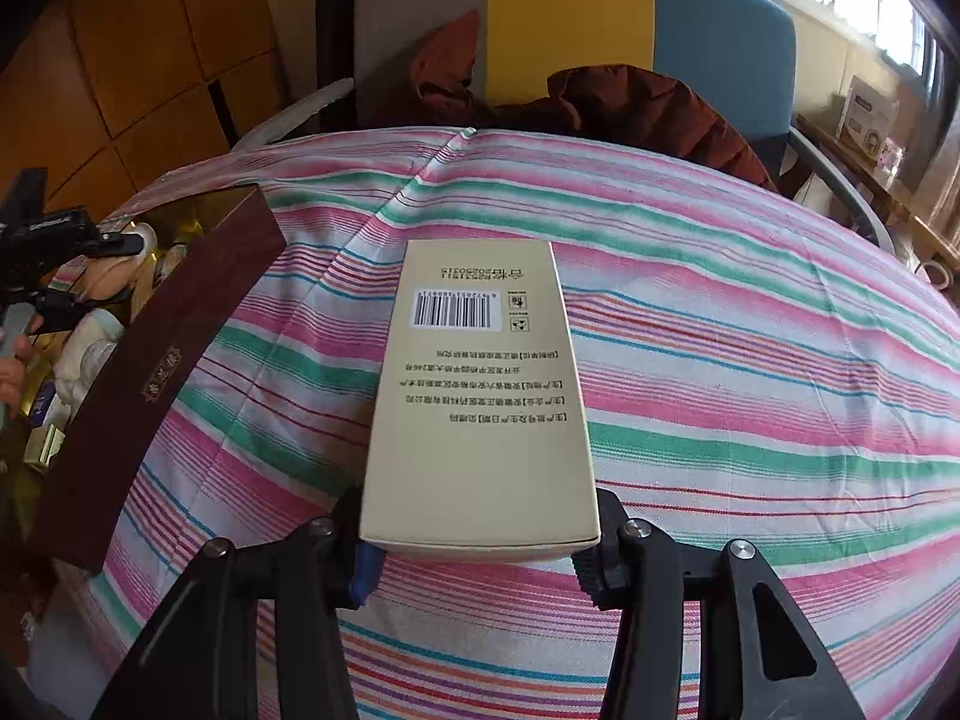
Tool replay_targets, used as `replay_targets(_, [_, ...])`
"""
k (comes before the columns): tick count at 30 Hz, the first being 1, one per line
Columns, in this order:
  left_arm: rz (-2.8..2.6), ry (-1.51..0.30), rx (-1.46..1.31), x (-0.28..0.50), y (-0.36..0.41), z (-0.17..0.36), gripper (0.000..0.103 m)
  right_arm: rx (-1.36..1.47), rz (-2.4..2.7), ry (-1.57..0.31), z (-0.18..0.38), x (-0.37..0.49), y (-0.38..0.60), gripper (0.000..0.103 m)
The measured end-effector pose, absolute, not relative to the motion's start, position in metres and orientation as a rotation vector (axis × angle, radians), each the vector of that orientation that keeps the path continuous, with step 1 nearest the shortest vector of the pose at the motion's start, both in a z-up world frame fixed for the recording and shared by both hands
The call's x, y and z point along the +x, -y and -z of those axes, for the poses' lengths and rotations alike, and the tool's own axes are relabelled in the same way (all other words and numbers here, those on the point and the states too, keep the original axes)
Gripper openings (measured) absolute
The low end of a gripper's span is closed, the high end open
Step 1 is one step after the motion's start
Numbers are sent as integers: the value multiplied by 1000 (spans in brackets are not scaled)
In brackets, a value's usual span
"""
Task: Organize objects
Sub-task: 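Carry the bottle over the gold tray with left tool and open it, then carry the beige box over the tray and open right tool to drop it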
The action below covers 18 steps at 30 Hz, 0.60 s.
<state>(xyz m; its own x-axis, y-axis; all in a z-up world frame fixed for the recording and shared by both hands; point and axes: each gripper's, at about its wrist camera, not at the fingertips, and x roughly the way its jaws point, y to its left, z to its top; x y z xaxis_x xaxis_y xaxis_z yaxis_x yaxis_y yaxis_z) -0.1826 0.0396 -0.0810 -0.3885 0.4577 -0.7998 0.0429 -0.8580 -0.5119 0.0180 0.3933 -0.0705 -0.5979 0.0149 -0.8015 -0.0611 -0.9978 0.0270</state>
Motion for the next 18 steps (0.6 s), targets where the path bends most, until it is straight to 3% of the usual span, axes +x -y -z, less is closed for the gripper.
replay_targets(4, [-2405,689,-1552,-193,-28,80,75,-1328,-2833,22,52,21,-369,50])
replay_targets(9, [-2390,787,-1511,-187,-15,80,76,-1322,-2902,-5,42,19,-344,50])
replay_targets(18, [-2440,567,-1367,-150,-35,64,76,-1379,-2876,-72,49,13,-322,50])
